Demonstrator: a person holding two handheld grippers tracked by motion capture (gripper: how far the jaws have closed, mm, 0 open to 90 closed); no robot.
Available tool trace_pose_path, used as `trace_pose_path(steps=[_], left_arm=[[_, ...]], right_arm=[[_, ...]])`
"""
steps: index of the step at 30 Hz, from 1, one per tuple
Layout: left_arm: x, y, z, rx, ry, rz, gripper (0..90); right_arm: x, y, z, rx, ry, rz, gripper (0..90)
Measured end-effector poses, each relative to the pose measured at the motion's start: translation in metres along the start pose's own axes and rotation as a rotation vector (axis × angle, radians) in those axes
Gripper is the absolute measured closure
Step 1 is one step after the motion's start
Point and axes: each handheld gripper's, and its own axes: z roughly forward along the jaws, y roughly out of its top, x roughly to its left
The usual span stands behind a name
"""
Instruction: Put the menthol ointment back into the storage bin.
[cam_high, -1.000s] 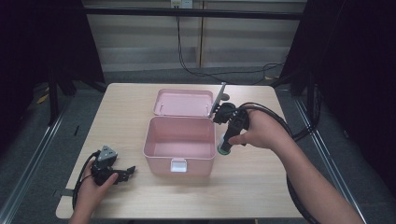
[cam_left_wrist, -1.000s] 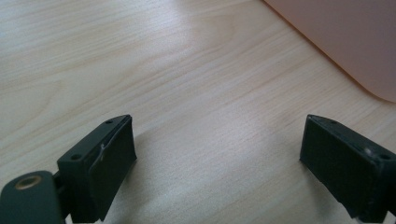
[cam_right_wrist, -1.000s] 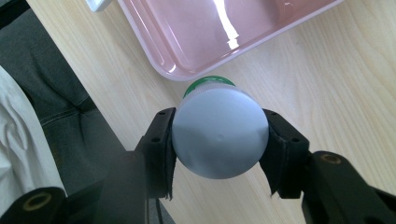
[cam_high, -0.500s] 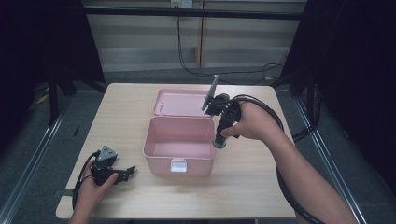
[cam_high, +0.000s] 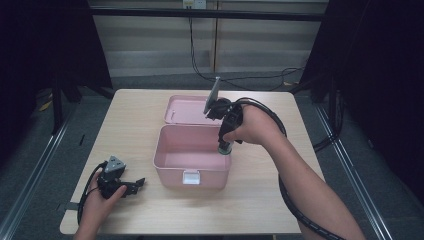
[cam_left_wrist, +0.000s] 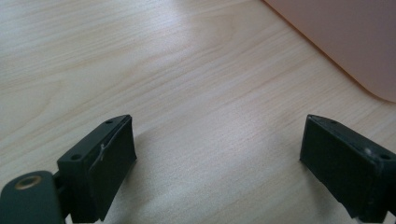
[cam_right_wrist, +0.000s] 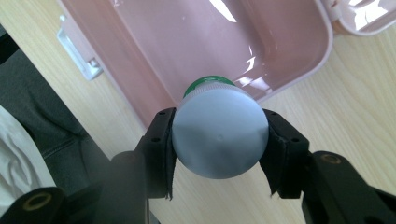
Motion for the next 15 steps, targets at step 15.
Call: trace_pose_path(steps=[15], left_arm=[[0.000,0.000,0.000,0.000,0.001,0.001,9.8]], right_arm=[[-0.004,0.020,0.006,-0.003,-0.009,0.122,50.8]])
